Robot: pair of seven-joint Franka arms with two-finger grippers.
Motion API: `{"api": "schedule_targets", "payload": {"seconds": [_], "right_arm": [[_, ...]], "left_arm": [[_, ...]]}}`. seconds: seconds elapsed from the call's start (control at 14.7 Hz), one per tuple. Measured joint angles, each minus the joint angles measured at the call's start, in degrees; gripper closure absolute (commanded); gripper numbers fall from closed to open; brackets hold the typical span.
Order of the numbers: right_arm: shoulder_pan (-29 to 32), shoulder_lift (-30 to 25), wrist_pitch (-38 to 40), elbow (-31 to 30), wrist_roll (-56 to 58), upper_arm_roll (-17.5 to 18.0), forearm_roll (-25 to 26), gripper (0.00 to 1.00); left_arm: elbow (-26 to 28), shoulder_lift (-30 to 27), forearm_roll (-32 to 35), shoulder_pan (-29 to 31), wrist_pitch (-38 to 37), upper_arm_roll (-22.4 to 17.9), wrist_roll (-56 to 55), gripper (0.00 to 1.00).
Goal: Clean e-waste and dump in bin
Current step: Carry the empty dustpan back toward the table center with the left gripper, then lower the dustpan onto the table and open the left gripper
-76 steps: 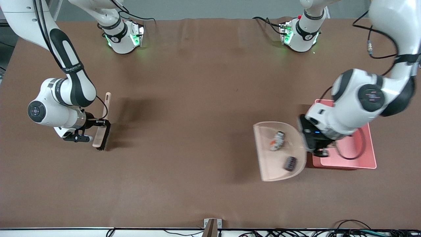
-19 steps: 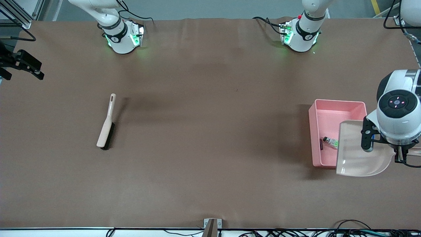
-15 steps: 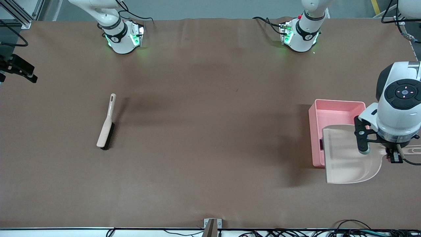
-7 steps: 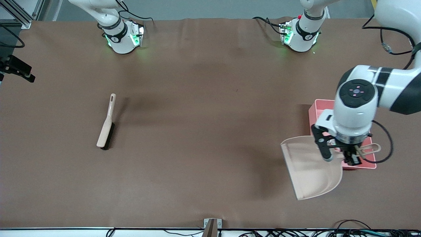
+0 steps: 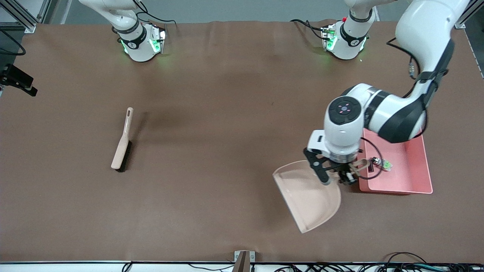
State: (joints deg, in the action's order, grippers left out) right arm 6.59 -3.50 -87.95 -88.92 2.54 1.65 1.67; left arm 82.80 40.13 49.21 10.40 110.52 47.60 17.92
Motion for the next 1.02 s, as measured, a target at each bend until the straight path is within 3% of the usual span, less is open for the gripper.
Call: {"api": "schedule_targets", "payload": {"seconds": [0.54,0.75,1.02], "right_arm": [[-0.02,0.01,0.63,-0.06,0.01,0.02,0.0,0.0],[0.02,0.01,0.69,-0.09,0.02,-0.04,0.0,0.0],[0.03,0.08,0.86,-0.27,0.02,-0.07,0.0,0.0]], "left_arm": [[0.34,7.17,-2.45,-6.91,5.83,-1.22,-7.09,0.9],[2.23,7.33,-1.22,-9.15,5.81,-3.09,-4.82,0.9],[7.1,6.63,-1.06,-7.84,5.81,-2.97,0.73,0.9]]}}
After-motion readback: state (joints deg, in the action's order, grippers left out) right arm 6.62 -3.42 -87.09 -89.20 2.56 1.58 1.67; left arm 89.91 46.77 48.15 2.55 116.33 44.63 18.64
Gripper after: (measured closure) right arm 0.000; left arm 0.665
